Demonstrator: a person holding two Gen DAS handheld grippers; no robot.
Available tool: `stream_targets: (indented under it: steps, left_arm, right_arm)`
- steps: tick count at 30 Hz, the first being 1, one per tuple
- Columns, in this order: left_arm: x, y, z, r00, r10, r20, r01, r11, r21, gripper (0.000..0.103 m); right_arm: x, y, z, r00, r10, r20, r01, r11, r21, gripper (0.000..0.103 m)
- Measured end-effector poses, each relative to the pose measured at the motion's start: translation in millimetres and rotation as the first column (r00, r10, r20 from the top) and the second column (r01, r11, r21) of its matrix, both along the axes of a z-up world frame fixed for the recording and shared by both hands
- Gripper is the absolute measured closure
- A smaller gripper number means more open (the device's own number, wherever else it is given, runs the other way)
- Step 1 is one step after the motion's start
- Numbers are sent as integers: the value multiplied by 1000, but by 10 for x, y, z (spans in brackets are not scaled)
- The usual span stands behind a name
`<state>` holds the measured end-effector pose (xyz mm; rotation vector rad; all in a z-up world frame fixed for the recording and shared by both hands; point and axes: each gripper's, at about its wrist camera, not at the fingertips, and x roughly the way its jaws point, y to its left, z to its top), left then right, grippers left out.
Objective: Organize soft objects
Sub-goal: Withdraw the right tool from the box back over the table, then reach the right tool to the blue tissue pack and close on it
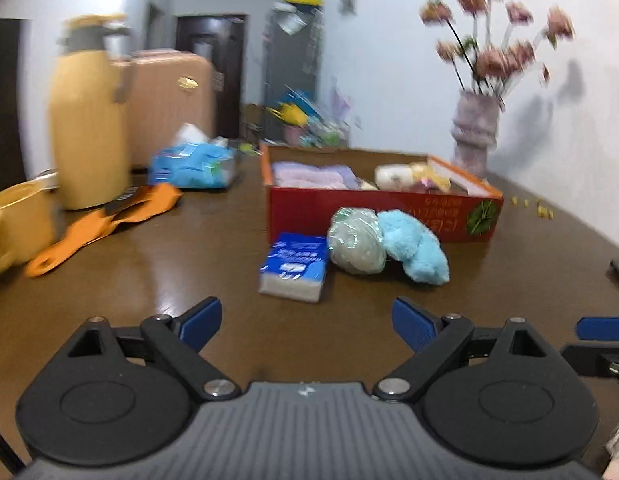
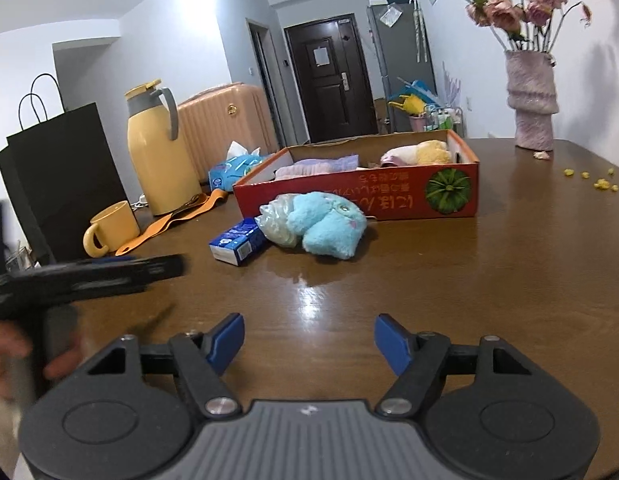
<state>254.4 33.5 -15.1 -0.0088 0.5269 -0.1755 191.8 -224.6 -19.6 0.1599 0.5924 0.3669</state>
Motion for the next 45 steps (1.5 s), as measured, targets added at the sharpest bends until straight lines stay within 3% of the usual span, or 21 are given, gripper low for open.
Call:
stream_targets:
  steps: [6, 9, 10, 11, 16, 18, 20, 23, 25, 27, 29, 32, 34, 36, 39, 41, 45]
  left_arm:
    - [731, -43, -171, 998, -15, -67, 16, 1000, 16, 13]
    - [896, -36, -241, 997, -33, -75, 35, 999, 22, 33]
    - [934, -22, -274, 994, -36, -102, 38, 999, 20, 51]
    - [932, -5, -290, 993, -32, -117, 34, 999, 10, 51]
    - [341, 21, -235, 988, -128, -90, 128, 992, -4, 51]
    - [-23, 21, -256, 961, -265, -83, 262, 964, -55, 50]
    - [-291, 17, -305, 936, -345, -69, 340, 937, -80, 43]
    - [-469, 51, -314, 956, -278, -89, 277, 960, -29, 25]
    - [-512, 192, -243, 972, -225, -64, 221, 973, -59, 23]
    - [-504, 389, -162, 987, -158, -41, 151, 978, -146, 22]
    - [-443, 545, -124, 994, -86, -65, 67, 967, -246, 28]
    - [-368, 631, -160, 990, -96, -105, 49, 921, -387, 35]
    - [-308, 562, -235, 986, -80, -147, 19, 926, -378, 41]
    - [-259, 515, -309, 981, -61, -185, -9, 933, -359, 49]
    - [-276, 525, -316, 979, -87, -184, 6, 917, -399, 51]
    - [-287, 579, -347, 977, -83, -194, -7, 907, -422, 52]
    - [-329, 692, -385, 975, -79, -207, -22, 895, -445, 58]
  right_arm:
    - [277, 32, -95, 1000, -11, -29, 11, 1000, 0, 31]
    - [355, 16, -132, 999, -16, -41, 16, 1000, 3, 31]
    - [372, 12, -144, 999, -16, -45, 16, 1000, 5, 31]
    - [384, 9, -152, 999, -15, -47, 16, 1000, 6, 31]
    - [387, -12, -175, 999, -2, -45, 3, 1000, 20, 31]
    - [384, -24, -178, 999, 8, -43, -7, 999, 33, 31]
    - [411, -24, -200, 998, 30, -55, -27, 998, 59, 31]
    - [486, 22, -243, 991, 94, -95, -82, 989, 124, 36]
    - [510, 95, -253, 986, 133, -100, -117, 982, 150, 38]
    - [524, 169, -260, 983, 155, -100, -137, 977, 163, 40]
    - [553, 255, -273, 981, 166, -103, -148, 975, 165, 52]
    - [605, 282, -264, 996, 69, -56, -60, 988, 145, 54]
    - [654, 274, -208, 997, -77, 12, 76, 997, 27, 51]
    - [650, 239, -118, 991, -120, 62, 122, 992, -34, 51]
    - [509, 164, 23, 988, -105, 112, 105, 994, 7, 47]
    - [399, 202, 57, 987, -91, 131, 94, 995, -17, 43]
    - [268, 352, 30, 996, 32, 80, -36, 998, 43, 46]
